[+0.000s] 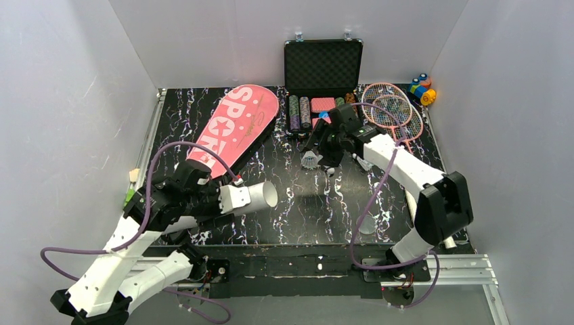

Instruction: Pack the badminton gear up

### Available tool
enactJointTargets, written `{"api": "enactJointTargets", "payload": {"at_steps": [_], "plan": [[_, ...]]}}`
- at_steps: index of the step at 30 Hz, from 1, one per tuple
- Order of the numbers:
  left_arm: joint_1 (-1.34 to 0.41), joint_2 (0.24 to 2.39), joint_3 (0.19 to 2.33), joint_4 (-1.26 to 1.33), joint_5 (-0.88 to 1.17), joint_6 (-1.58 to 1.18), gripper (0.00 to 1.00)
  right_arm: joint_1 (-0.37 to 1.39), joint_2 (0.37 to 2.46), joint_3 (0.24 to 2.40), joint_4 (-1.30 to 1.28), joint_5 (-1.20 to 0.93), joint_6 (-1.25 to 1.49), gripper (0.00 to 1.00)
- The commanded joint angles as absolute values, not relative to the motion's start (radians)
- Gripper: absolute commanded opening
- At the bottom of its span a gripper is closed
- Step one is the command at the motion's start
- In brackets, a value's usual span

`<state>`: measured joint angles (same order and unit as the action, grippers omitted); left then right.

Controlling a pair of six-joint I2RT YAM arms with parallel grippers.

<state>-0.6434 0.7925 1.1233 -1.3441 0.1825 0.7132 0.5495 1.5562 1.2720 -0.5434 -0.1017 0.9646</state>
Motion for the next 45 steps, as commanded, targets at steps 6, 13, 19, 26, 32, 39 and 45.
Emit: {"api": "enactJointTargets", "payload": {"at_steps": [6, 13, 19, 26, 32, 39, 45], "plan": [[-0.637, 0.785, 1.110, -1.378, 0.099, 0.727, 0.21, 0.582, 1.693, 1.309, -0.425, -0.034, 1.148, 0.80], [-0.637, 0.791, 1.103, -1.379, 0.090, 0.738, 0.22, 0.635, 1.798, 1.325, -0.434, 0.166, 1.279, 0.72], [-0.638, 0.790, 1.108, -1.395, 0.082, 0.747, 0.22, 0.654, 1.819, 1.322, -0.426, 0.315, 1.343, 0.62], [-0.637, 0.775, 1.088, -1.400, 0.095, 0.744, 0.22, 0.658, 1.854, 1.364, -0.435, 0.399, 1.343, 0.56], [-0.637, 0.786, 1.095, -1.397, 0.106, 0.738, 0.22, 0.659, 1.902, 1.406, -0.455, 0.414, 1.344, 0.53], [-0.638, 0.796, 1.115, -1.401, 0.112, 0.736, 0.23, 0.657, 1.920, 1.445, -0.490, 0.445, 1.341, 0.49], [-0.637, 0.801, 1.117, -1.396, 0.116, 0.737, 0.23, 0.657, 1.892, 1.431, -0.501, 0.489, 1.294, 0.22]]}}
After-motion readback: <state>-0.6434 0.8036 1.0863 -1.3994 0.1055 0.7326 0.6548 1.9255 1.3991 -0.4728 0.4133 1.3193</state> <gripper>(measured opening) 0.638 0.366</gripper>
